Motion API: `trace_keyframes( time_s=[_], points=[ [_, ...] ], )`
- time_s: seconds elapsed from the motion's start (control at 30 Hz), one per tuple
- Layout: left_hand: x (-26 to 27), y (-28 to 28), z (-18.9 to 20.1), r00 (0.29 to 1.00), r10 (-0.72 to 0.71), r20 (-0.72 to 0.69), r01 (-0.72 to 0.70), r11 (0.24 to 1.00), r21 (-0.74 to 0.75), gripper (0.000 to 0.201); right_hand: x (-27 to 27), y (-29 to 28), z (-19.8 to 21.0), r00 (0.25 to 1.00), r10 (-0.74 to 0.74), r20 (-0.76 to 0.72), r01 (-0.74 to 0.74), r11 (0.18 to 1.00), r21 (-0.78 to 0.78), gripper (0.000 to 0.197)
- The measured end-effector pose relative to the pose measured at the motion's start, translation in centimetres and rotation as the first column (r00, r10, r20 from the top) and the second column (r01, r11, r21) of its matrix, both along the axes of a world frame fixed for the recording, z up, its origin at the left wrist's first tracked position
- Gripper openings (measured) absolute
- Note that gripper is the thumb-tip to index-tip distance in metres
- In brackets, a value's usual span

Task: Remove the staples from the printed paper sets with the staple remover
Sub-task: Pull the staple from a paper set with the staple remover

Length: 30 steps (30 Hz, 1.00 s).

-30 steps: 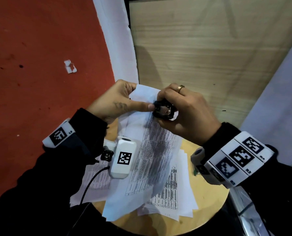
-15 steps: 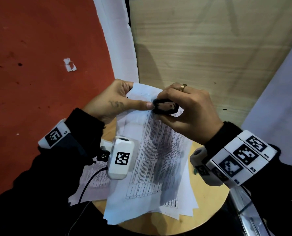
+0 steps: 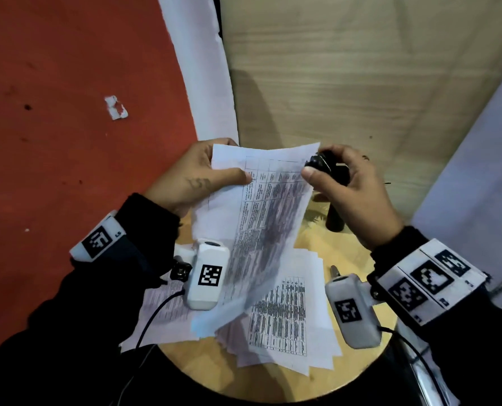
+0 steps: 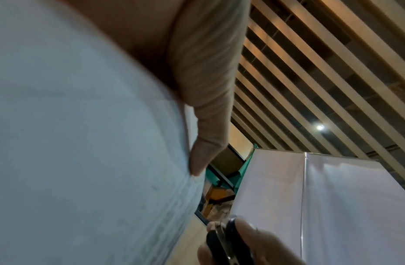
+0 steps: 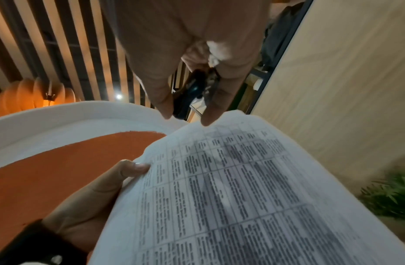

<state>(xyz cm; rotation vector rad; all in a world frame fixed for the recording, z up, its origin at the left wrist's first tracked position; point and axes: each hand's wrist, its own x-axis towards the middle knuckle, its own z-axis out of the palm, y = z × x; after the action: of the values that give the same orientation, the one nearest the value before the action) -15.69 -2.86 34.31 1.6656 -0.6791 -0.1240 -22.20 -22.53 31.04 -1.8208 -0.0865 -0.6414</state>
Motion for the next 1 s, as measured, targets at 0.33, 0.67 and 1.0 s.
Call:
trace_keyframes(
  time_s=[0.33, 0.67, 1.0],
  points=[
    [-0.5, -2.1, -0.9, 0.99, 0.006, 0.138, 0.005, 0.997, -0.076, 0.023, 0.4, 3.7, 0.1, 0.979, 0.136, -0.153, -0.057, 0.899, 0.433, 0.03],
    [-0.7, -1.7, -1.6, 0.974, 0.04, 0.221, -0.035, 0.999, -0.025, 0.037, 0.3, 4.0, 1.6, 0.92, 0.27, -0.283, -0.042, 0.787, 0.616, 0.031],
    [-0.7, -1.9, -1.3, 0.998, -0.024, 0.052, 0.028, 0.995, -0.096, 0.023, 0.0, 3.3, 2.6, 0.892, 0.297, -0.341, -0.097, 0.862, 0.498, 0.033]
  ],
)
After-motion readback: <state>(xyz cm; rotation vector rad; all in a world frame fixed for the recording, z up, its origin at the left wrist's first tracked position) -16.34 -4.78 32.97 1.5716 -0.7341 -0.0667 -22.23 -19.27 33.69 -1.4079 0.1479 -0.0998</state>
